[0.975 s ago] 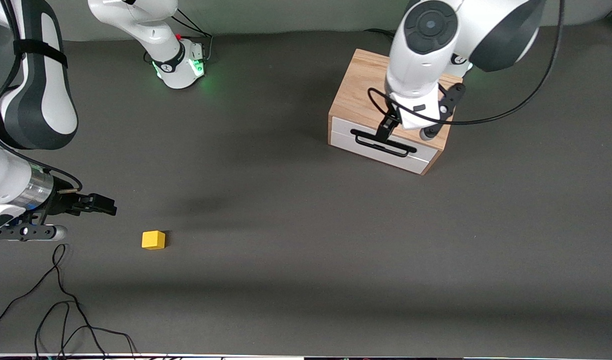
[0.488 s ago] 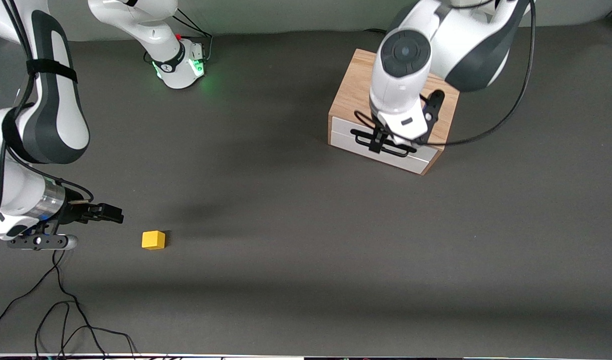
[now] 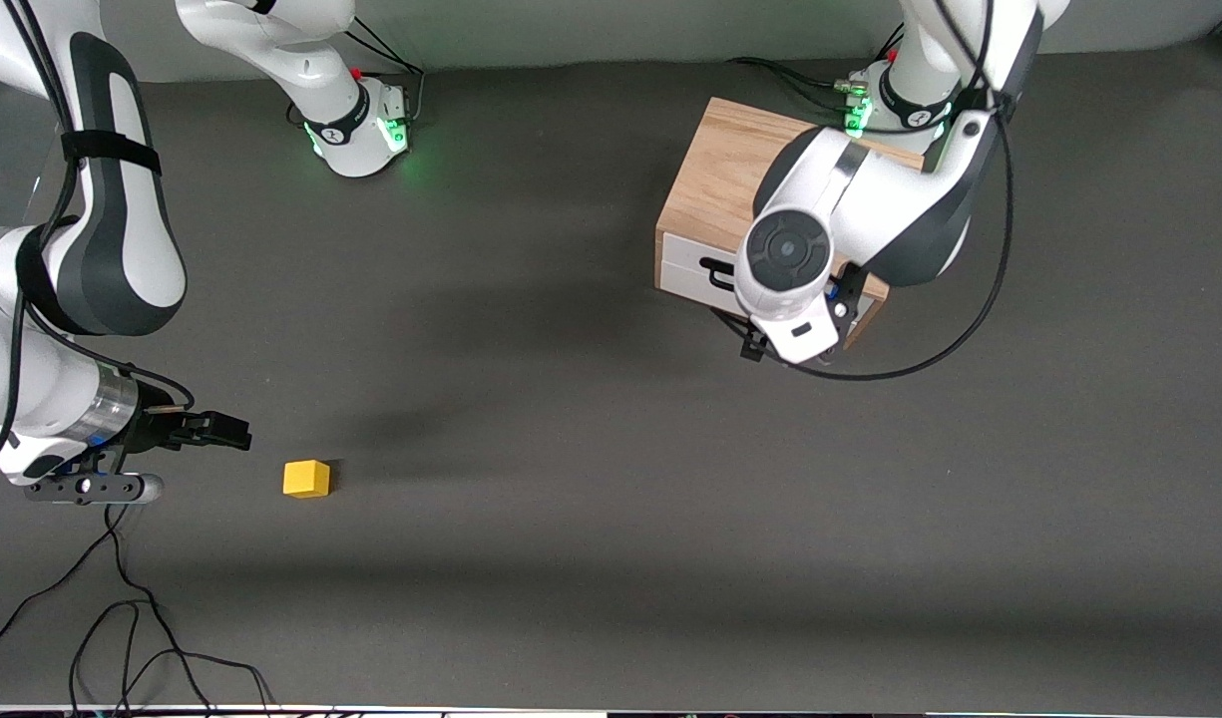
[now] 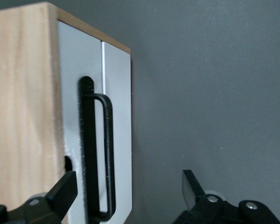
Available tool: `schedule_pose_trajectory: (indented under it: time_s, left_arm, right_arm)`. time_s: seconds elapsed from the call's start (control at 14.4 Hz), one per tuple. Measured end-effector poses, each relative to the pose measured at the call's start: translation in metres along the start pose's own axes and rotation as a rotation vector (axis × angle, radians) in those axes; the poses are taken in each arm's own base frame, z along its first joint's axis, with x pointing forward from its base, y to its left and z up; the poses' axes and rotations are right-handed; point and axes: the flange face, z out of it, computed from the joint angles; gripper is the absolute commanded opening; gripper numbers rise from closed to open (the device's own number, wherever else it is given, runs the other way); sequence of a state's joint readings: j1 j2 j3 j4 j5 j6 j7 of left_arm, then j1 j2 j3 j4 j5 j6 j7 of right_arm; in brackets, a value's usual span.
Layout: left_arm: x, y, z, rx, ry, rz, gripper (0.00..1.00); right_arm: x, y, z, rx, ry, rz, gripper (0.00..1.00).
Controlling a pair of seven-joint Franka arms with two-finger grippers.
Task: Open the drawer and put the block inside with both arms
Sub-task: 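Hold the handle with the left gripper while the right gripper reaches the cube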
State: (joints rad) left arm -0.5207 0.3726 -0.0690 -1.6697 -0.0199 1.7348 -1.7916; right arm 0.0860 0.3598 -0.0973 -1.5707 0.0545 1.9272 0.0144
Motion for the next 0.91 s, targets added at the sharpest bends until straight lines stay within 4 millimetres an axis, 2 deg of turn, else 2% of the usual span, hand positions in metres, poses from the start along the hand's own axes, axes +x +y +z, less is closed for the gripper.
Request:
schedule_pose_trajectory:
  time_s: [0.14, 0.28, 0.91]
  left_arm:
    - [-0.001, 0.008, 0.014, 0.004, -0.001, 0.0, 1.0]
    - [-0.001, 0.009, 0.02, 0.008, 0.0, 0.0, 1.0]
    - [-0.004, 0.004, 0.059, 0.037, 0.011, 0.006, 1.0]
  right_arm:
    - [0.004, 0.0, 0.008, -0.001, 0.007, 0.0, 1.0]
    - [0.01, 0.0, 0.024, -0.004, 0.013, 0.001, 1.0]
    - [0.029, 0.0, 0.124, -0.022, 0.016, 0.0, 1.0]
